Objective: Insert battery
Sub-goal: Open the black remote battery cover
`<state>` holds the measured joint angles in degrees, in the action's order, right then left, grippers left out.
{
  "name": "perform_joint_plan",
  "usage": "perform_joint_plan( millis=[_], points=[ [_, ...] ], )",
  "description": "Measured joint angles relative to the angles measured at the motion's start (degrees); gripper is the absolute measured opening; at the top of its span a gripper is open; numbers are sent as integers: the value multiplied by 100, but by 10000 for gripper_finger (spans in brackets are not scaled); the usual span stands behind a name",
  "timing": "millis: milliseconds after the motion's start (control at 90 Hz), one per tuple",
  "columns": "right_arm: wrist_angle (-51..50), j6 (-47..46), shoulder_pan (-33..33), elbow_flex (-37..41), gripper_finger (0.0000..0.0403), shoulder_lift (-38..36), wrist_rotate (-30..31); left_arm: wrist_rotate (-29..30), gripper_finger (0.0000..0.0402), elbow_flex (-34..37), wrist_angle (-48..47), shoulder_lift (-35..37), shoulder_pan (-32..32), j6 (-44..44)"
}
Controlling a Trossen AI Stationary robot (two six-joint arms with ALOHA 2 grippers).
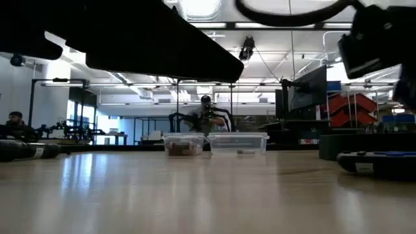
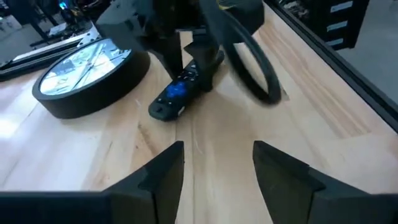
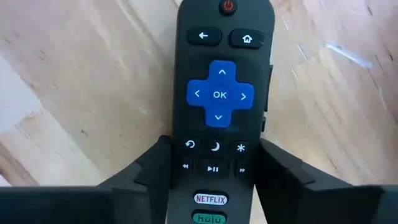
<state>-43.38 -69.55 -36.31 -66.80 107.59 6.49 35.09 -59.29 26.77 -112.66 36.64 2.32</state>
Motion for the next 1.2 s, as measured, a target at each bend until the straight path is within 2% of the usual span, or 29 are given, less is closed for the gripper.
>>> perform_joint_plan(
  millis=[256,556,967,1200],
  points=[
    [14,1245,542,-470,157,2,-471,1,176,17,-130,-1,0,-281],
    [35,2247,1030,-1141,157,-2,-1633,60,194,22,-129,-1,-23,-1315],
    [303,2434,1287,-1815,157,-22,-2519,174,188,2,866,-1,-141,-2842],
    [443,2421,1392,-2077,157,-22,-2796,147,166,2,998,-1,-138,-2770]
  ],
)
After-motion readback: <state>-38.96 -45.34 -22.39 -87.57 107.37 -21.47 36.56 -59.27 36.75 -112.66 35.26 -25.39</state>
